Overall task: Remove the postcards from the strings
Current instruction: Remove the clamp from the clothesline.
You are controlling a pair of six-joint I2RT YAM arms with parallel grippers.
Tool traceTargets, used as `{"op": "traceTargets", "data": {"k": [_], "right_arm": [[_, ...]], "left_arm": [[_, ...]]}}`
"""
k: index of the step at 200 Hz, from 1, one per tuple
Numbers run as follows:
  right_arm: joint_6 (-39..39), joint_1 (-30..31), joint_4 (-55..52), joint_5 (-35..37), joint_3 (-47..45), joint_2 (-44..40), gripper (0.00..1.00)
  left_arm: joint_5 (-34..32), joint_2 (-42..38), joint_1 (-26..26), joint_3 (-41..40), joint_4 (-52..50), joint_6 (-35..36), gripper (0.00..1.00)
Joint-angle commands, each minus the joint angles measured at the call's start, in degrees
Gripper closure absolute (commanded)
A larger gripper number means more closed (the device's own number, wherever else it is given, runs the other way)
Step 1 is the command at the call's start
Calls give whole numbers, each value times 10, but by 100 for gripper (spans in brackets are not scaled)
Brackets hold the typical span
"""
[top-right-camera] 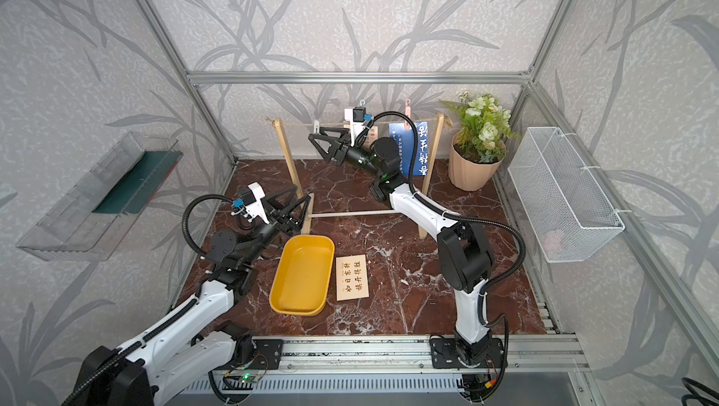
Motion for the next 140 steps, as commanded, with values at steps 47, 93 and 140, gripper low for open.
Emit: {"op": "traceTargets", "data": {"k": [47,93,140], "right_arm": [[-11,-3,-16,15,23,14,30],[-14,-3,-25,0,49,37,30],[-11,-3,-14,-3,44,35,40]], "left_arm": [[18,1,-2,23,6,-7,25],[27,6,-3,28,9,-8,25],[24,5,-3,25,8,-7,25]]}}
